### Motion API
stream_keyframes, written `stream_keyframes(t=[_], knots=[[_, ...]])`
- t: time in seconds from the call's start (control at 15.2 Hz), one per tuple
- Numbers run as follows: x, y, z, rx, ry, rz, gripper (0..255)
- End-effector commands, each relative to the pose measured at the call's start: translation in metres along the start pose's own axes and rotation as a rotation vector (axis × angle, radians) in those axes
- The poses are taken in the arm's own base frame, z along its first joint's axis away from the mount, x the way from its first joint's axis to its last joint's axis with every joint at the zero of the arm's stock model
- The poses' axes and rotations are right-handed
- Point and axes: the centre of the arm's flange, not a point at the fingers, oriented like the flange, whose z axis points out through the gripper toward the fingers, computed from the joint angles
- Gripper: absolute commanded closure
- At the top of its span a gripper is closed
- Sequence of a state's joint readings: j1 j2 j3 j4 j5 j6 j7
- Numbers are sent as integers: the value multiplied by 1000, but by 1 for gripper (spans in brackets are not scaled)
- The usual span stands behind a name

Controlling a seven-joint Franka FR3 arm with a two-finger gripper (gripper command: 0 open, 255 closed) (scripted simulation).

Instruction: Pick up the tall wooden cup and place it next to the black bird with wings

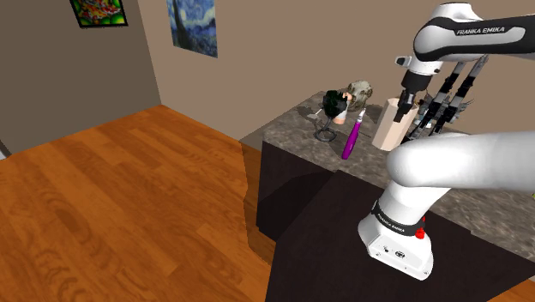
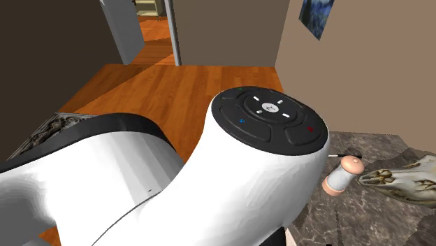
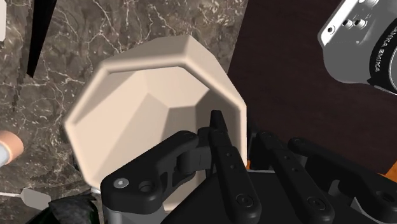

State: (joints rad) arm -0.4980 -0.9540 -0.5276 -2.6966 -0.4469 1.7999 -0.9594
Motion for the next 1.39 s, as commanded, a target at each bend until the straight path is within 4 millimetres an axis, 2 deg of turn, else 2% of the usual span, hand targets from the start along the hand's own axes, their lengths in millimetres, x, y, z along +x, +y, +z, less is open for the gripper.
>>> stream_keyframes(t=[0.0, 1.32], knots=[[0, 0, 12, -1, 1, 0, 255], [1, -1, 117, -1, 1, 0, 255]])
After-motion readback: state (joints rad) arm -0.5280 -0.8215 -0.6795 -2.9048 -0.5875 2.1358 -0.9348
